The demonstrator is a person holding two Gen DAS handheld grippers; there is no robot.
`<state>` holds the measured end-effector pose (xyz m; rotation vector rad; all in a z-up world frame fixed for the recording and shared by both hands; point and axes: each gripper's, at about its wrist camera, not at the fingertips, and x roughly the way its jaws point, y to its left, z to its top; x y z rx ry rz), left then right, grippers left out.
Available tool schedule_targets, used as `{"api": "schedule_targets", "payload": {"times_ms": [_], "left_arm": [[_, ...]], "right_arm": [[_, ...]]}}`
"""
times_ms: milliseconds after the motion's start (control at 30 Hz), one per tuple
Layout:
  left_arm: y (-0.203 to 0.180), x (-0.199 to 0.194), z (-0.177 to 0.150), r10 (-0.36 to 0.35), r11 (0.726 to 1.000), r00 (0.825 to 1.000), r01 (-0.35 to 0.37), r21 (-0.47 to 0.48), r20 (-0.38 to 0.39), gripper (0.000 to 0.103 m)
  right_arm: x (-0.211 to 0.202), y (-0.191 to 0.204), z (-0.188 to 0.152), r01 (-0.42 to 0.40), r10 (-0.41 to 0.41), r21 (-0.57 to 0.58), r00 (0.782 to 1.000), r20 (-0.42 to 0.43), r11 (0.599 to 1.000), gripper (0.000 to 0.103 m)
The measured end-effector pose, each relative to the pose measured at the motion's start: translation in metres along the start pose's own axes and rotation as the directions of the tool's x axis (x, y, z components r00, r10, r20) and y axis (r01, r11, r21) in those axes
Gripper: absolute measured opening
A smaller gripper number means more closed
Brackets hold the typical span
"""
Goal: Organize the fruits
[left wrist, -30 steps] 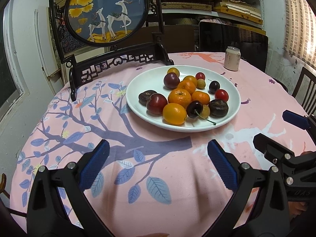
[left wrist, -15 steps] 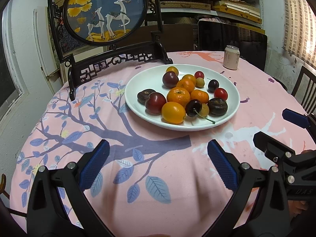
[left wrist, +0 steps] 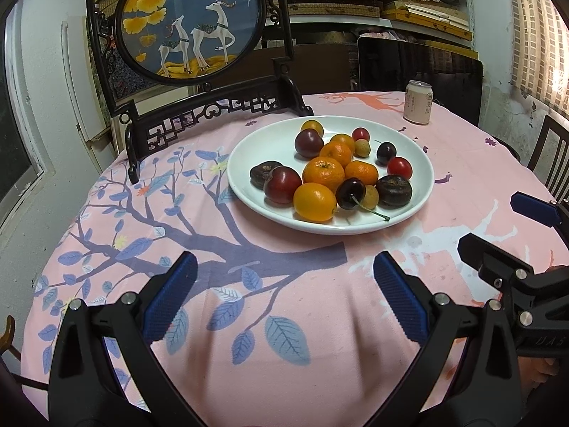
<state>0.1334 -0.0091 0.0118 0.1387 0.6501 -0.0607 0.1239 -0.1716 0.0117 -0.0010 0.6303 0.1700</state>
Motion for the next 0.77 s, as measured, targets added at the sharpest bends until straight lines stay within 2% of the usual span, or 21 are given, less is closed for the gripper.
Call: {"api": "schedule_targets", "payload": {"times_ms": [767], "left_arm": [[0.0002, 0.0026, 0.0011, -0.009, 1.0, 1.0, 0.009, 0.007, -0.023, 0.101]], "right_arm": [[-0.0004, -0.0011, 0.0004, 0.005, -0.005, 0.001, 1.0, -0.002, 1.0, 0.102]]}}
